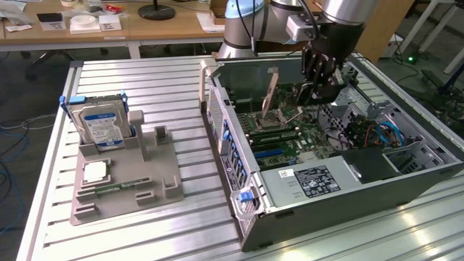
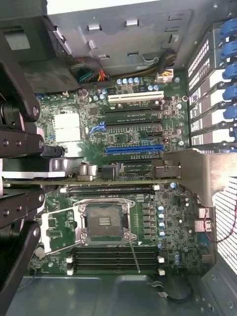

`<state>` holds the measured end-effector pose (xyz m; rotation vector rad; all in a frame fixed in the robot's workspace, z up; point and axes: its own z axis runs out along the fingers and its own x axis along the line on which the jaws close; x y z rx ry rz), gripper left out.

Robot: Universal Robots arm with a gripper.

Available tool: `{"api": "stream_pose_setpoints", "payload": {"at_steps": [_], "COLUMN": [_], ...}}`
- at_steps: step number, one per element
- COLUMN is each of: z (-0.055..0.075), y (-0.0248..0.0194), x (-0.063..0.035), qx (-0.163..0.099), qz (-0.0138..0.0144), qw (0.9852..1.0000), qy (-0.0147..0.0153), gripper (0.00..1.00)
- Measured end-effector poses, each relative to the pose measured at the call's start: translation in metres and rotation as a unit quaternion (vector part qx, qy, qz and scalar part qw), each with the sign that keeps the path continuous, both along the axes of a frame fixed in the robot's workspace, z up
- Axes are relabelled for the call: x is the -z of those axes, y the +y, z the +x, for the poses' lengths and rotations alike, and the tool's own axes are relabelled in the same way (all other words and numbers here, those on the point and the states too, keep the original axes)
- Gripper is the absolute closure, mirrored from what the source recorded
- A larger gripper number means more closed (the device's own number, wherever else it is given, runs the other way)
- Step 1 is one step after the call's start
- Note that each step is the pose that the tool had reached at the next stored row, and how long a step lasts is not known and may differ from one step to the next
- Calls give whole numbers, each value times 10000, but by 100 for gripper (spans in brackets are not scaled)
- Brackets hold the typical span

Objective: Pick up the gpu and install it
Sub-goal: 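Insert the gpu into the slot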

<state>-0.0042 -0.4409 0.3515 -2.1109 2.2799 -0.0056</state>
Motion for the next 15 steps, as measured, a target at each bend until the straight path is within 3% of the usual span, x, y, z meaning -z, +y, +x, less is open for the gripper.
{"api": "stream_pose_setpoints", "payload": {"at_steps": [4,8,12,15], "z": [0,0,-1,-2], "y": [-6,-50,-59,-59], "x": [72,132,194,229], "qx": [0,0,-4,-5], "qz": [0,3,7,8], "qw": [10000,10000,10000,10000], "qy": [0,4,14,54], "gripper": [71,71,71,71]}}
